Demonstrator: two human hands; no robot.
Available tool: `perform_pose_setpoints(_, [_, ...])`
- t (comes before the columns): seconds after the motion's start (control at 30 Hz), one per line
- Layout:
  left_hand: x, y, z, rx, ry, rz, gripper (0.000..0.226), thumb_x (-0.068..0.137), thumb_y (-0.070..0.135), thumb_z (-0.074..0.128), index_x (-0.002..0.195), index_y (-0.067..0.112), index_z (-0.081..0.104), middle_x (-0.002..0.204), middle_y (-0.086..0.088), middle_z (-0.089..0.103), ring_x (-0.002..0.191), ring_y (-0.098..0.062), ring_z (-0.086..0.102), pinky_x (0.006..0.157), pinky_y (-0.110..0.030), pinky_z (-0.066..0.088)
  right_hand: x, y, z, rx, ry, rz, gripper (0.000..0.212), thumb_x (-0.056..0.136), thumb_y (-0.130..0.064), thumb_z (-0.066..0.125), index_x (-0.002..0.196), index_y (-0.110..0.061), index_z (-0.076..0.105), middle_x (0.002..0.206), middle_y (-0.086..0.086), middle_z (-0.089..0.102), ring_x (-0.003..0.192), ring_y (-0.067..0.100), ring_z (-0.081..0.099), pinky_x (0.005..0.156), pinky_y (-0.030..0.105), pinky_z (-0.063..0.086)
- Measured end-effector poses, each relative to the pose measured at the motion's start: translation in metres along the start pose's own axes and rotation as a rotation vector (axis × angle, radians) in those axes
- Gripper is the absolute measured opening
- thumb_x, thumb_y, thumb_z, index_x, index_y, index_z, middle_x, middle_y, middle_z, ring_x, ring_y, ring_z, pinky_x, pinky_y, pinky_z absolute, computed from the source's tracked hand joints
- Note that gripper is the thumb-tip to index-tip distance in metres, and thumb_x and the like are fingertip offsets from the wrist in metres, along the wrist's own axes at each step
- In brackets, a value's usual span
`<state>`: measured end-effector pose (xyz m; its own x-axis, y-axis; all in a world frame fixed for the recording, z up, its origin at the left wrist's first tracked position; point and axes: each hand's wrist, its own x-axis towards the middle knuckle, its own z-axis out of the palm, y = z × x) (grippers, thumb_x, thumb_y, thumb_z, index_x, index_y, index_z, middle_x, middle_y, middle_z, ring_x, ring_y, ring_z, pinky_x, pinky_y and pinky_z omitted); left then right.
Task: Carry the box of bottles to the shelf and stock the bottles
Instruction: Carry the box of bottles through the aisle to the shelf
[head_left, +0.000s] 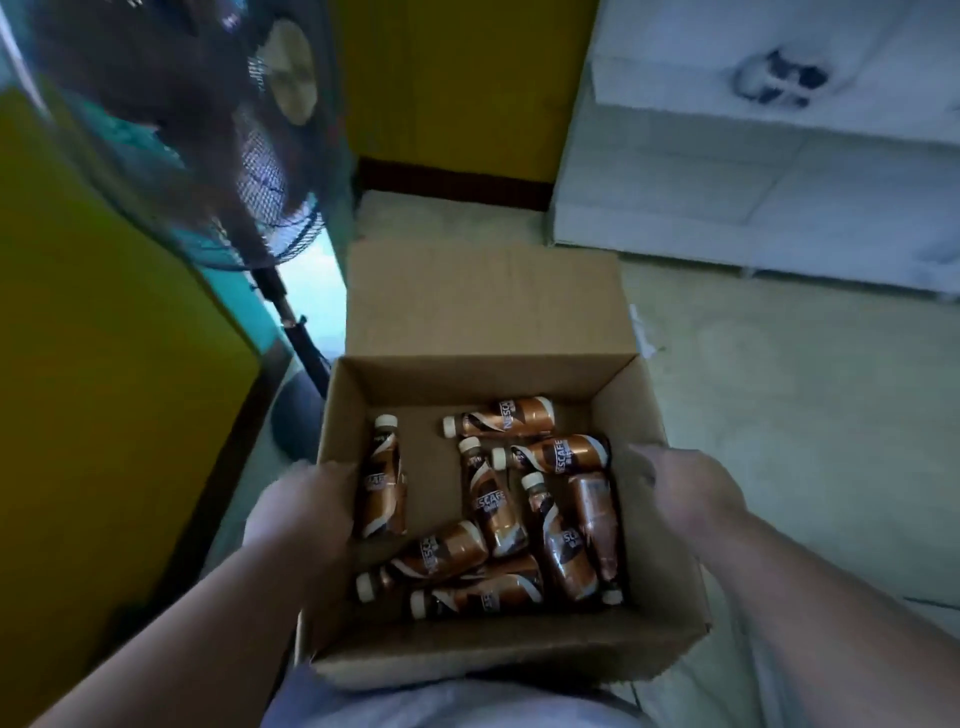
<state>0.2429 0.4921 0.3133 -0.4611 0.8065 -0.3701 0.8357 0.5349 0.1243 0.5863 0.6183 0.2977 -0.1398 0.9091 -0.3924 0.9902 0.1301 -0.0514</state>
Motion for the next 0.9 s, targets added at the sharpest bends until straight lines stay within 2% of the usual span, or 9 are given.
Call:
perform_pose_setpoints(0.13, [0.051,0.085,-0.016,0.075,-0.036,0.261,0.023,0.087,0.016,0.047,0.096,0.036,0.055,0.093,0.004,0.058,0.081,-0.017,0.059,0.067,-0.033,0.051,0.002,0.067,-0.018,0.041,0.037,0.221,0.039,0.091,-0.024,0.049,0.130,-0.028,0.058,0.112,0.008,0.069,0.101,0.030,0.066,0.080,0.037,0.054])
perform_pose_setpoints(0.23, [0.095,0.142,-0.021,0.119,-0.068,0.414,0.040,0.085,0.019,0.045,0.119,0.035,0.056,0.116,0.000,0.061,0.104,-0.023,0.061,0.086,-0.039,0.052,0.008,0.099,-0.028,0.088,0.022,0.308,0.038,0.091,-0.024,0.049,0.127,-0.026,0.059,0.109,0.009,0.069,0.099,0.030,0.066,0.082,0.040,0.055])
perform_pose_setpoints(0.37, [0.163,0.217,-0.022,0.220,-0.134,0.549,0.060,0.082,0.019,0.048,0.140,0.033,0.045,0.131,-0.005,0.055,0.118,-0.025,0.055,0.099,-0.038,0.046,0.026,0.128,-0.047,0.142,0.014,0.419,0.032,0.092,-0.027,0.049,0.123,-0.022,0.058,0.104,0.009,0.068,0.094,0.028,0.067,0.079,0.039,0.056])
perform_pose_setpoints(0.6, [0.257,0.376,-0.048,0.298,-0.151,0.813,0.064,0.082,0.014,0.052,0.142,0.037,0.043,0.130,-0.008,0.056,0.116,-0.027,0.057,0.094,-0.038,0.050,0.065,0.168,-0.079,0.332,0.063,0.752,0.034,0.098,-0.029,0.043,0.129,-0.029,0.055,0.112,0.006,0.066,0.097,0.023,0.065,0.082,0.038,0.056])
perform_pose_setpoints(0.7, [0.274,0.442,-0.059,0.330,-0.146,0.924,0.063,0.085,0.013,0.052,0.144,0.034,0.041,0.135,-0.009,0.052,0.120,-0.028,0.054,0.096,-0.038,0.048,0.071,0.189,-0.092,0.346,0.115,0.847,0.035,0.098,-0.029,0.047,0.132,-0.029,0.053,0.112,0.006,0.067,0.097,0.023,0.065,0.078,0.033,0.054])
perform_pose_setpoints(0.9, [0.290,0.568,-0.052,0.365,-0.068,1.056,0.063,0.086,0.009,0.052,0.141,0.038,0.044,0.135,-0.005,0.056,0.112,-0.021,0.060,0.084,-0.032,0.053,0.103,0.259,-0.114,0.397,0.108,0.952,0.031,0.092,-0.027,0.055,0.123,-0.027,0.059,0.102,0.002,0.068,0.089,0.021,0.065,0.076,0.033,0.054])
